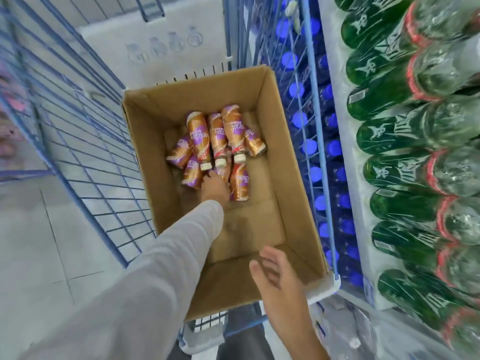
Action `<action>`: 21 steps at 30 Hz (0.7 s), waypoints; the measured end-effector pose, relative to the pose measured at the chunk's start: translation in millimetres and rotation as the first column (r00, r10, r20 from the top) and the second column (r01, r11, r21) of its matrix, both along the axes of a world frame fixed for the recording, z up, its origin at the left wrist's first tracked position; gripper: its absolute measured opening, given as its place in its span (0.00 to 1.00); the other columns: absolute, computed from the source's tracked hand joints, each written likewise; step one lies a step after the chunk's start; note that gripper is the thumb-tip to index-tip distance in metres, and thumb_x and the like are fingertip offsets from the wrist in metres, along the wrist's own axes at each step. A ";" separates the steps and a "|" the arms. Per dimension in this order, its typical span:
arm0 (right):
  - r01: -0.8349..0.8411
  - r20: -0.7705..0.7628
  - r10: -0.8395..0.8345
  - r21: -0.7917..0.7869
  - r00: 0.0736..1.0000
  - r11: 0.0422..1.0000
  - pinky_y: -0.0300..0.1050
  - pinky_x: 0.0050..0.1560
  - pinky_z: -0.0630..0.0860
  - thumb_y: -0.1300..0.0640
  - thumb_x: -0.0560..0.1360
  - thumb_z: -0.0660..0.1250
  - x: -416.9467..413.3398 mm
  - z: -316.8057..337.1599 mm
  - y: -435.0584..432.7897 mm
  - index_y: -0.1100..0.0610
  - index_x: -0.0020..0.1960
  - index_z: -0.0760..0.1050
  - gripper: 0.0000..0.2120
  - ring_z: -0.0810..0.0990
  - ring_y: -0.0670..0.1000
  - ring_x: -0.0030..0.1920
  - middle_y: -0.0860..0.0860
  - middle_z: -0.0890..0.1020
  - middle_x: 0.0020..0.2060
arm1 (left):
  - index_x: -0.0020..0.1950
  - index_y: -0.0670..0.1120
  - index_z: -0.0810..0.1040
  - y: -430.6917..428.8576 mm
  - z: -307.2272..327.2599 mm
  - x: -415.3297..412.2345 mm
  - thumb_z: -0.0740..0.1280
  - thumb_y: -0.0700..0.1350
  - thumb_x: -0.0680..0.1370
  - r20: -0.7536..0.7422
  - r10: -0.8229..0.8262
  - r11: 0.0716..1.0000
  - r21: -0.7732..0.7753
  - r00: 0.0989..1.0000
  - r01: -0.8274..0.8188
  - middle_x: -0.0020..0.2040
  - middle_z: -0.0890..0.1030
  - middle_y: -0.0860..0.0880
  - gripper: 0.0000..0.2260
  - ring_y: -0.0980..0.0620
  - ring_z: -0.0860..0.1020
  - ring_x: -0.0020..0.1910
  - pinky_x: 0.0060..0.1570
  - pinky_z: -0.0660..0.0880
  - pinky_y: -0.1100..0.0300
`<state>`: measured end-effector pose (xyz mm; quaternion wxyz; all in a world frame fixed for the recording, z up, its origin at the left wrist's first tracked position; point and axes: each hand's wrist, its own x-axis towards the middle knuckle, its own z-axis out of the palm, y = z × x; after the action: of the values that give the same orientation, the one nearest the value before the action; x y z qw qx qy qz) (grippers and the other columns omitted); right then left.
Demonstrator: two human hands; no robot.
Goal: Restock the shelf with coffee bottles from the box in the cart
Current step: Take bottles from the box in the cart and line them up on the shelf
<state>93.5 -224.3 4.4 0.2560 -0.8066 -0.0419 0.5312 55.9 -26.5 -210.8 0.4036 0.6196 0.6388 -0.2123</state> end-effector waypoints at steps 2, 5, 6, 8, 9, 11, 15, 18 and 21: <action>0.002 -0.004 -0.002 0.004 1.000 1.000 0.43 0.68 0.72 0.45 0.77 0.70 1.6 0.3 0.3 0.38 0.60 0.74 0.12 0.76 0.36 0.61 0.35 0.78 0.59 | 0.76 0.37 0.59 0.1 -4.4 1.9 0.67 0.51 0.80 0.023 0.073 0.997 -0.036 0.997 -0.072 0.72 0.68 0.35 0.32 0.35 0.71 0.69 0.66 0.70 0.44; -0.024 -0.005 0.024 0.017 1.000 1.000 0.42 0.68 0.72 0.45 0.78 0.69 7.0 0.6 3.4 0.39 0.61 0.74 0.12 0.76 0.37 0.62 0.35 0.78 0.59 | 0.75 0.40 0.64 4.6 -2.2 0.2 0.67 0.50 0.80 0.080 0.152 0.988 -0.051 0.985 -0.148 0.71 0.71 0.37 0.28 0.36 0.72 0.68 0.65 0.70 0.46; -0.034 0.004 0.034 0.022 0.999 0.999 0.43 0.68 0.72 0.46 0.78 0.69 9.5 0.0 5.3 0.41 0.61 0.74 0.13 0.76 0.37 0.62 0.35 0.79 0.59 | 0.74 0.41 0.66 5.6 1.1 -2.1 0.68 0.50 0.80 0.117 0.198 0.979 -0.076 0.973 -0.190 0.69 0.73 0.40 0.26 0.38 0.74 0.66 0.62 0.71 0.49; -0.045 0.014 0.045 0.034 0.999 0.998 0.44 0.68 0.72 0.46 0.78 0.69 15.6 -1.9 11.3 0.43 0.62 0.75 0.13 0.76 0.37 0.61 0.36 0.79 0.59 | 0.71 0.43 0.70 3.6 12.7 -10.2 0.71 0.47 0.78 0.195 0.309 0.945 -0.170 0.931 -0.278 0.63 0.78 0.44 0.24 0.44 0.79 0.56 0.53 0.75 0.59; -0.055 0.016 0.055 0.035 0.998 0.998 0.44 0.67 0.73 0.46 0.78 0.69 19.8 -3.6 15.7 0.43 0.62 0.75 0.13 0.76 0.37 0.61 0.36 0.79 0.59 | 0.69 0.43 0.72 -0.1 20.1 -15.5 0.73 0.46 0.76 0.219 0.361 0.921 -0.235 0.907 -0.310 0.60 0.80 0.45 0.23 0.46 0.80 0.52 0.49 0.77 0.60; -0.092 0.028 0.091 0.032 0.995 0.995 0.43 0.66 0.73 0.46 0.78 0.69 29.9 -11.4 26.9 0.43 0.63 0.74 0.14 0.77 0.39 0.61 0.37 0.79 0.59 | 0.67 0.41 0.75 -11.4 36.0 -29.7 0.76 0.47 0.74 0.220 0.451 0.867 -0.339 0.865 -0.366 0.57 0.82 0.44 0.25 0.46 0.82 0.51 0.53 0.80 0.52; -0.178 0.056 0.178 -0.014 0.982 0.984 0.46 0.66 0.71 0.49 0.79 0.68 53.0 -49.0 61.5 0.50 0.70 0.70 0.21 0.75 0.48 0.66 0.47 0.77 0.65 | 0.64 0.43 0.72 -42.5 82.0 -57.8 0.76 0.50 0.74 0.222 0.547 0.786 -0.469 0.807 -0.404 0.55 0.81 0.47 0.23 0.48 0.82 0.53 0.57 0.80 0.52; -0.299 0.190 0.313 -0.097 0.931 0.949 0.55 0.70 0.71 0.53 0.77 0.70 67.7 -96.1 95.0 0.55 0.75 0.64 0.29 0.72 0.55 0.70 0.53 0.72 0.69 | 0.66 0.45 0.68 -63.0 116.1 -72.2 0.74 0.44 0.77 0.237 0.719 0.649 -0.565 0.653 -0.509 0.55 0.79 0.50 0.22 0.51 0.82 0.53 0.50 0.81 0.60; -0.465 0.275 0.504 -0.196 0.819 0.863 0.55 0.73 0.65 0.57 0.74 0.70 77.7 -144.7 127.9 0.60 0.73 0.63 0.31 0.67 0.60 0.71 0.58 0.70 0.70 | 0.68 0.46 0.68 -73.4 134.6 -87.9 0.74 0.45 0.76 0.233 0.811 0.554 -0.598 0.536 -0.579 0.59 0.79 0.48 0.24 0.51 0.82 0.56 0.52 0.81 0.59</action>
<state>171.2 -96.3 -140.3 0.0532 -0.8578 -0.2544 0.4435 -32.0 -100.0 -76.3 0.7322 0.2207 0.6443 -0.0060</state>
